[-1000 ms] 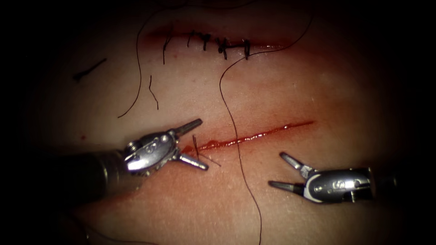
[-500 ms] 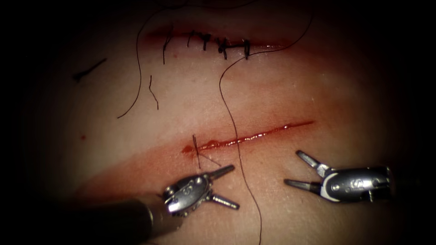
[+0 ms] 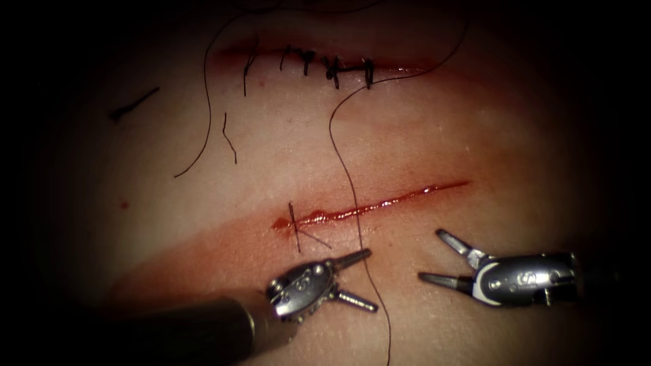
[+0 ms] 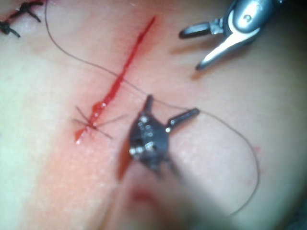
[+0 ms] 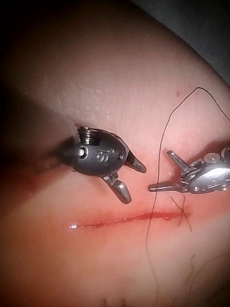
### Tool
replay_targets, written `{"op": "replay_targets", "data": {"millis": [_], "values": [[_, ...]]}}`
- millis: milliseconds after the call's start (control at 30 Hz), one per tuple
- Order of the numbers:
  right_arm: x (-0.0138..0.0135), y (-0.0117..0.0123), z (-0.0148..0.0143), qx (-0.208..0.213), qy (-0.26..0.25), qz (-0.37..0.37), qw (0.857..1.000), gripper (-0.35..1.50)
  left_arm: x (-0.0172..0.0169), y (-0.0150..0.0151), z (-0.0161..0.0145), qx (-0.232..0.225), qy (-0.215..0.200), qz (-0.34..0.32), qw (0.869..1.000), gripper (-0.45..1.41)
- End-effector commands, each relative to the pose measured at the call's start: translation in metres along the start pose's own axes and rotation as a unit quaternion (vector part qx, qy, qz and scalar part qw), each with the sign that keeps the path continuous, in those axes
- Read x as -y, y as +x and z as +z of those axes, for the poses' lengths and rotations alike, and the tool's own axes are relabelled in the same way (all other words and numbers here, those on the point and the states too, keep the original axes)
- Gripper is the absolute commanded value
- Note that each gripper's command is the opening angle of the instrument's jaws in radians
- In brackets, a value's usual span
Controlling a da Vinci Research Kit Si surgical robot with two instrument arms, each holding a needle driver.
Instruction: Wound Closure
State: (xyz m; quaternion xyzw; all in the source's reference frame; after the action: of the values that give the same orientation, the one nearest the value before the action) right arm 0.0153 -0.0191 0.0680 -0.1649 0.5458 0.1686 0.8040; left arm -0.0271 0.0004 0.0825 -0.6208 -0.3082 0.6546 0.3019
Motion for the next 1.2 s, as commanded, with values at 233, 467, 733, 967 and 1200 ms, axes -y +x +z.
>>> {"op": "replay_targets", "data": {"millis": [233, 467, 733, 967, 1200], "values": [[0.0012, -0.0005, 0.0007, 0.003, 0.002, 0.001, 1.000, 1.43, -0.0002, 0.0002, 0.0009, -0.021, -0.016, -0.006, 1.000, 0.79], [0.0018, -0.0005, 0.0010, 0.008, 0.004, -0.002, 1.000, 1.43, 0.0003, 0.0010, 0.0020, -0.029, -0.016, -0.010, 0.999, 0.79], [0.0017, -0.0005, 0.0008, 0.007, 0.004, -0.001, 1.000, 1.43, 0.0011, 0.0009, 0.0024, -0.032, -0.011, -0.009, 0.999, -0.27], [0.0012, -0.0005, -0.0004, 0.012, 0.001, -0.001, 1.000, 1.43, 0.0034, 0.0014, 0.0007, -0.042, 0.032, -0.005, 0.999, -0.45], [0.0014, -0.0007, -0.0004, 0.017, -0.006, -0.002, 1.000, 1.43, 0.0059, 0.0060, -0.0009, -0.047, 0.045, 0.027, 0.998, -0.45]]}}
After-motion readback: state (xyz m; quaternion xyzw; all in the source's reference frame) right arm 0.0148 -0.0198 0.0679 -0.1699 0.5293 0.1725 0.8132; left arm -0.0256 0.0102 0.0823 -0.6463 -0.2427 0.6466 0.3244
